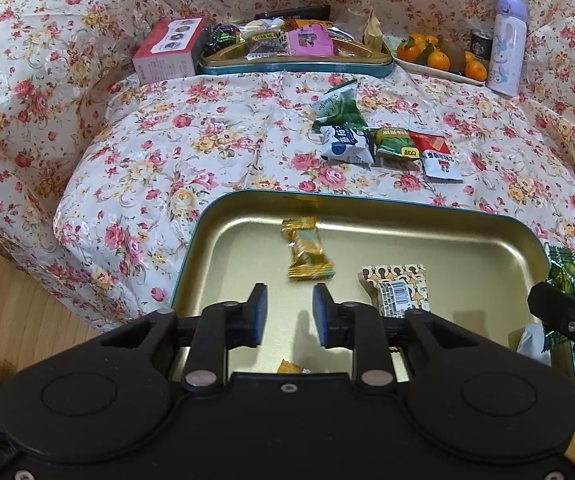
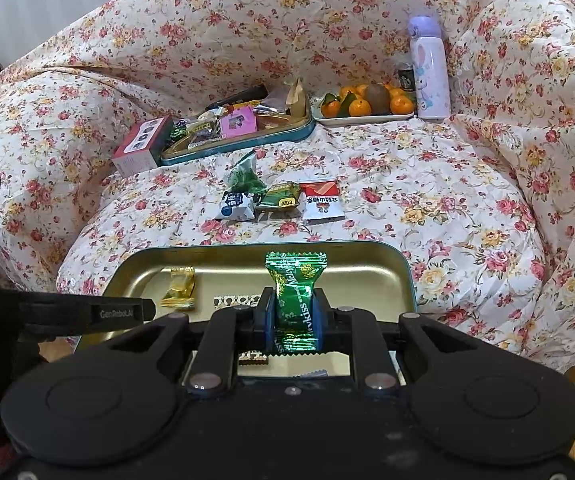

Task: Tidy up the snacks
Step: 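Open left tool to drop the gold candy while right tool releases the green candy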

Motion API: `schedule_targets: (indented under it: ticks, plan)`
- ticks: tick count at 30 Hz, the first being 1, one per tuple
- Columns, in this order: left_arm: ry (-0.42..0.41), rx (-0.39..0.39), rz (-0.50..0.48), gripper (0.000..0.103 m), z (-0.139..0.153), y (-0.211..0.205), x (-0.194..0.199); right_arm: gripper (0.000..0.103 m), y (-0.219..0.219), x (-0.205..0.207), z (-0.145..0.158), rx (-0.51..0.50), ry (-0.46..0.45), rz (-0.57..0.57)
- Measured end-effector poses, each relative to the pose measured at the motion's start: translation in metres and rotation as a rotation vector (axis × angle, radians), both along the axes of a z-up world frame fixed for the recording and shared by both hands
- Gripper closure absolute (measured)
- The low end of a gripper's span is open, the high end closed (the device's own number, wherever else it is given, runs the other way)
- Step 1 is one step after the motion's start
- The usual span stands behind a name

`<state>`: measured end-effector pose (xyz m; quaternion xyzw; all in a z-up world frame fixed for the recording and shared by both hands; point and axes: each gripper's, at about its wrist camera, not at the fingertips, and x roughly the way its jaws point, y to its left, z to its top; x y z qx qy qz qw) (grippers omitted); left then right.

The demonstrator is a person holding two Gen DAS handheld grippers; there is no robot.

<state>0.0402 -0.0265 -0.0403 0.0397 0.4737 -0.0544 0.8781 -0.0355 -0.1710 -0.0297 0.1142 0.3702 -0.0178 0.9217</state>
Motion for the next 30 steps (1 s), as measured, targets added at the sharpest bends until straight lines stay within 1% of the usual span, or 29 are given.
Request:
schedule_targets:
  ticks: [1, 7, 11, 19, 22, 25, 30]
  plan:
    - [-0.003, -0.004, 0.001, 0.061, 0.0008, 0.0004, -0.0004, 0.083, -0.0004, 0.0006, -0.0003, 0.001, 0.001, 0.001]
    - [-0.018, 0.008, 0.006, 0.061, 0.002, -0.0012, -0.0048, 0.083, -0.0003, 0.0023, -0.0016, 0.002, 0.002, 0.001]
    - [-0.01, -0.002, 0.017, 0.061, 0.0018, 0.001, -0.0063, 0.083, -0.0005, 0.0032, -0.0024, 0.002, 0.002, -0.002]
    - [0.002, 0.008, 0.022, 0.061, -0.0009, 0.0013, -0.0078, 0.082, -0.001, 0.0055, -0.0056, 0.012, 0.005, -0.012]
    - [0.005, 0.007, 0.015, 0.061, -0.0014, -0.0002, -0.0083, 0.081, -0.0012, 0.0052, -0.0053, 0.015, 0.0, -0.011]
    - [0.006, 0.01, 0.009, 0.061, -0.0016, -0.0017, -0.0092, 0.074, -0.002, 0.0041, -0.0045, 0.022, -0.008, -0.015]
    - [0.013, 0.011, 0.005, 0.061, -0.0024, -0.0016, -0.0093, 0.074, -0.0017, 0.0034, -0.0047, 0.021, 0.0, -0.007]
